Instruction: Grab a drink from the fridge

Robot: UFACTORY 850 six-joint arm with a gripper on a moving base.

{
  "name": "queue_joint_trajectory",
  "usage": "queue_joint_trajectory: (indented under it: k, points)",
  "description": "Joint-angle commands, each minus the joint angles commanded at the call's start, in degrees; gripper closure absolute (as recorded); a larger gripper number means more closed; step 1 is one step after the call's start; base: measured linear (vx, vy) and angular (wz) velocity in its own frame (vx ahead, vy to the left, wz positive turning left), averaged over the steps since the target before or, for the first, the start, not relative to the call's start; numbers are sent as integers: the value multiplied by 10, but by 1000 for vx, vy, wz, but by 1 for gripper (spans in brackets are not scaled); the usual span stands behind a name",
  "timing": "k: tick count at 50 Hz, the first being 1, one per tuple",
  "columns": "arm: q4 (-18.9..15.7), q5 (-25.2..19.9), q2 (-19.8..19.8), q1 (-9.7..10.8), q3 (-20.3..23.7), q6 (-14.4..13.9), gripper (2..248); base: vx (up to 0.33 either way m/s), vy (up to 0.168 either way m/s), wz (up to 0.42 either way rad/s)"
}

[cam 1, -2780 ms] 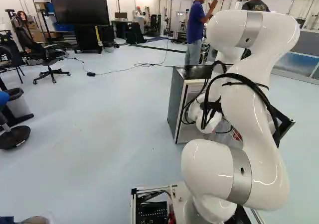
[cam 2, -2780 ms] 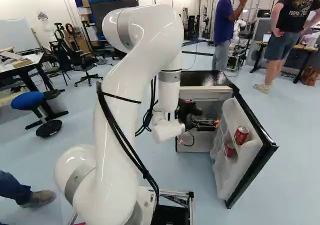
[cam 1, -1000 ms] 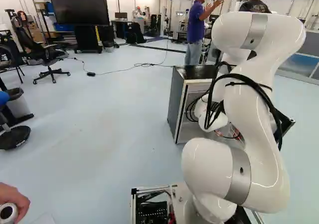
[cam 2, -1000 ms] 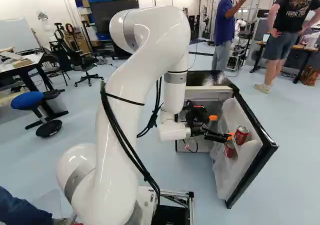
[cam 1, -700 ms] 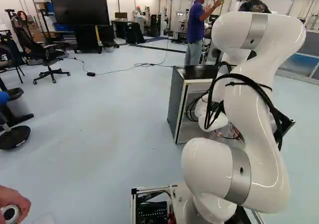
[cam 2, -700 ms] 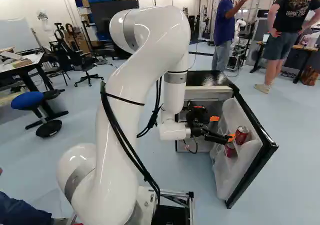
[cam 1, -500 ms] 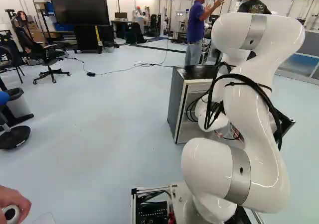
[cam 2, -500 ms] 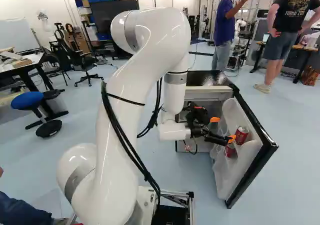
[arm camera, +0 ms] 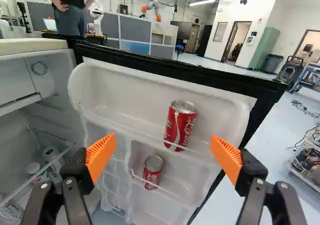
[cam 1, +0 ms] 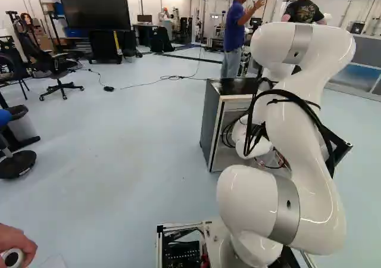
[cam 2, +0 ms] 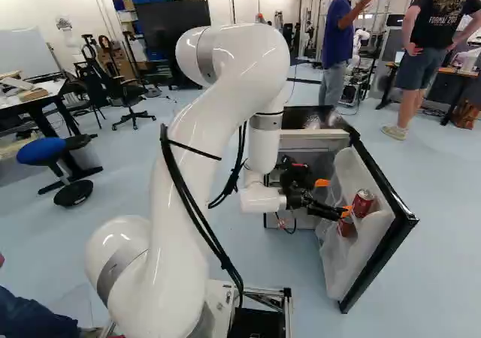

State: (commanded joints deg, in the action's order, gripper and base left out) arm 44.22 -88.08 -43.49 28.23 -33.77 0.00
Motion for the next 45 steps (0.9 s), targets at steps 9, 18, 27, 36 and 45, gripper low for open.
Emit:
queue_joint_trajectory:
  k: [9, 18, 27, 36, 45]
  points:
    - [0, 0, -5, -1, -10, 0, 3, 0, 0, 0]
    - [4, 0, -11, -3, -20, 0, 3, 0, 0, 0]
    - [15, 0, -15, -5, -29, 0, 3, 0, 0, 0]
    - [28, 0, -19, -9, -37, 0, 3, 0, 0, 0]
    - [45, 0, -23, -12, -45, 0, 3, 0, 0, 0]
